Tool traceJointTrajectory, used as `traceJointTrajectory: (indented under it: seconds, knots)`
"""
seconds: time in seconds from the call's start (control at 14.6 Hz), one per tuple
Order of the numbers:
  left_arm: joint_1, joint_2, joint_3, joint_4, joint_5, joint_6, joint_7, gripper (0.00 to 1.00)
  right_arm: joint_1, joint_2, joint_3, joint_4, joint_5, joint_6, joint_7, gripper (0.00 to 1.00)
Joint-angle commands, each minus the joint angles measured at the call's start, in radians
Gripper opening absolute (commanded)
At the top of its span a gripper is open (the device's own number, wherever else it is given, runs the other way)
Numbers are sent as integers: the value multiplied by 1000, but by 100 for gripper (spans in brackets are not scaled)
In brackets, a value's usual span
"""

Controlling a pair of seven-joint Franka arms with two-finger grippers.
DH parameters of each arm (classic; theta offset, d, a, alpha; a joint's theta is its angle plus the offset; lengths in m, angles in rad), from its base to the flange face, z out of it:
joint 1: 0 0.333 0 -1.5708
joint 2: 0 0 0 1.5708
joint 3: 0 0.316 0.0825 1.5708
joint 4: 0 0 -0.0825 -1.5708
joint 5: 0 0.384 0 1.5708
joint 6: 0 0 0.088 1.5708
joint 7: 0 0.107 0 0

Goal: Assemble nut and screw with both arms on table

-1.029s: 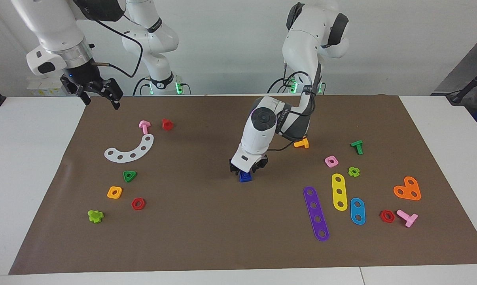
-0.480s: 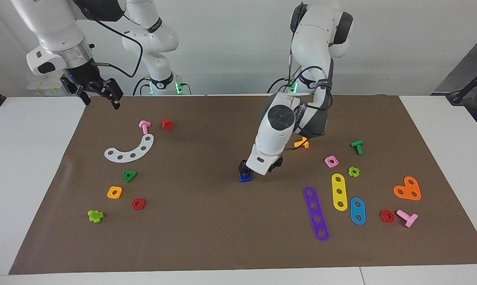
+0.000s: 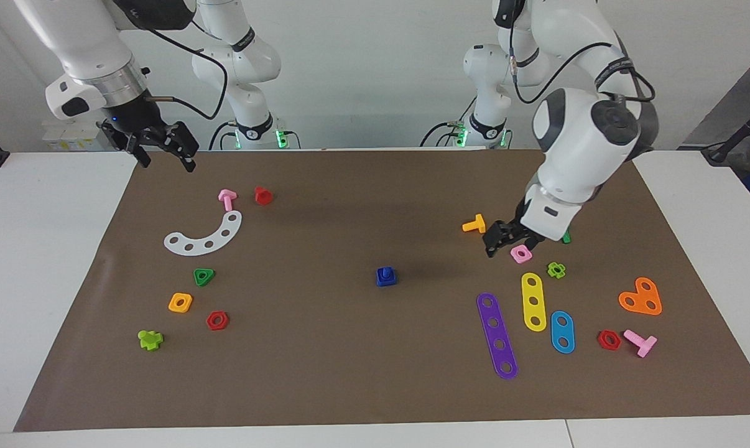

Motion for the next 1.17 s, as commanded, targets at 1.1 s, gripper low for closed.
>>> traceJointTrajectory:
  seconds: [1.1]
  knots:
    - [137, -403, -24, -225, 206, -162, 224, 100, -6, 5, 5, 38, -50, -41, -63, 100]
